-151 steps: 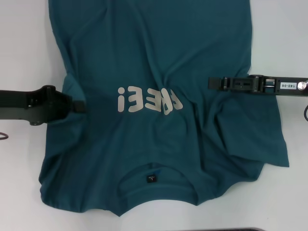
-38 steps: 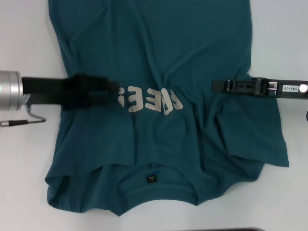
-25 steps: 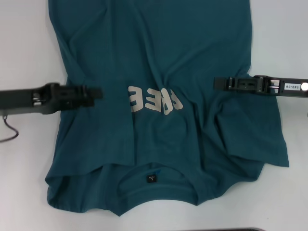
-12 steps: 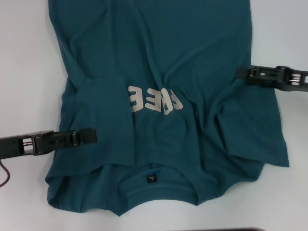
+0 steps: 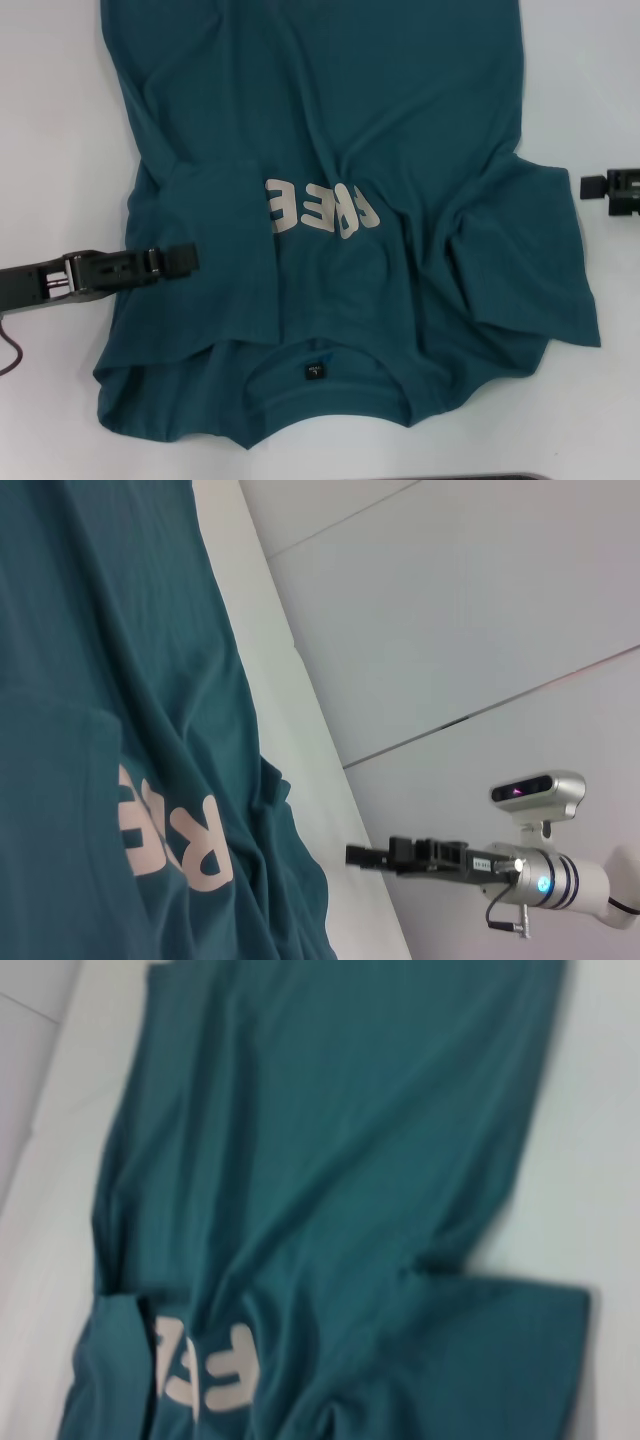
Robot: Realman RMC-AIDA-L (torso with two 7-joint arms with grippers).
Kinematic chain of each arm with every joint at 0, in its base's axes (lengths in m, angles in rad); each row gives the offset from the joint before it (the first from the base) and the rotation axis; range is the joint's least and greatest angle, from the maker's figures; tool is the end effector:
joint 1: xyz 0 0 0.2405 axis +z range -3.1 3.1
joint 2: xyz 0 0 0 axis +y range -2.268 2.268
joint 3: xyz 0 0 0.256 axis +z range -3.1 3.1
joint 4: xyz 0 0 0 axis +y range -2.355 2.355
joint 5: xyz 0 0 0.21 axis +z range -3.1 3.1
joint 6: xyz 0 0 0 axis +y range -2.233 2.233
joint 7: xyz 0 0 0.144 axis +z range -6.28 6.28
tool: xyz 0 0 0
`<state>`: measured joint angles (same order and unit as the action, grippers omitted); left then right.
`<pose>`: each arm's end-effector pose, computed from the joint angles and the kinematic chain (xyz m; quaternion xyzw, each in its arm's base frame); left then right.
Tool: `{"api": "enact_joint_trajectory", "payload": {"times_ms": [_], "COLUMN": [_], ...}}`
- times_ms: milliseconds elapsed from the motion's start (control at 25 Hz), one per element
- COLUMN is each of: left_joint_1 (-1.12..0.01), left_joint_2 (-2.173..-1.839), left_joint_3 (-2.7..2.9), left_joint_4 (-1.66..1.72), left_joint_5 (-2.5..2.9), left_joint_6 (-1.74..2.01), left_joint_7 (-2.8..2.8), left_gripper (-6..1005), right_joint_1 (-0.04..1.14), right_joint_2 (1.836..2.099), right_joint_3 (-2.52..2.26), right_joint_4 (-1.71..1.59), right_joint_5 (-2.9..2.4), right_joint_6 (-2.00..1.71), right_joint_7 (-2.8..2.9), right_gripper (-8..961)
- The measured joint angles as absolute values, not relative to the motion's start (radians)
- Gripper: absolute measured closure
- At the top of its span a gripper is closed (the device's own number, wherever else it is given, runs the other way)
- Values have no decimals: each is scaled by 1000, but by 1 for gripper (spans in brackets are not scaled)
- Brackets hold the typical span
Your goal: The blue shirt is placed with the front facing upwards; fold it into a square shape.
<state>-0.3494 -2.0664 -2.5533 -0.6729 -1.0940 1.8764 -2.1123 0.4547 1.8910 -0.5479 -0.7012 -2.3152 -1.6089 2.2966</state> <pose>-0.2967 0.2484 0.0185 0.7616 0.5741 0.2949 0.0588 0.3506 0.3053 0.0852 -0.7395 0.6469 0.1381 0.1247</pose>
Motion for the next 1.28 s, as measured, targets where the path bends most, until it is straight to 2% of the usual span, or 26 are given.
{"api": "enact_joint_trajectory", "payload": {"times_ms": [600,880,1280], "left_joint_1": [-354,-351,-350], "left_joint_2": [-2068,-2068,-2068], "left_joint_3": [-2559,-2559,-2559], "left_joint_4": [-672,-672,-667], "left_joint_5": [-1094,-1094,-1094], "left_joint_6": [1864,1862,1854], "left_joint_7": [-2117,-2117,-2117], "left_gripper": [409,409,409], "right_joint_1": [463,468,476], "right_joint_2": [1893,1902,1899], "right_joint_3": [-515,-520,-526], "right_joint_4": [-635,-623,-594], "right_joint_5": [-2362,-2364,-2364], "right_joint_6": [-1590,-1573,-1548], "right_joint_7": [2367,2383,2406], "right_gripper": [56,56,55]}}
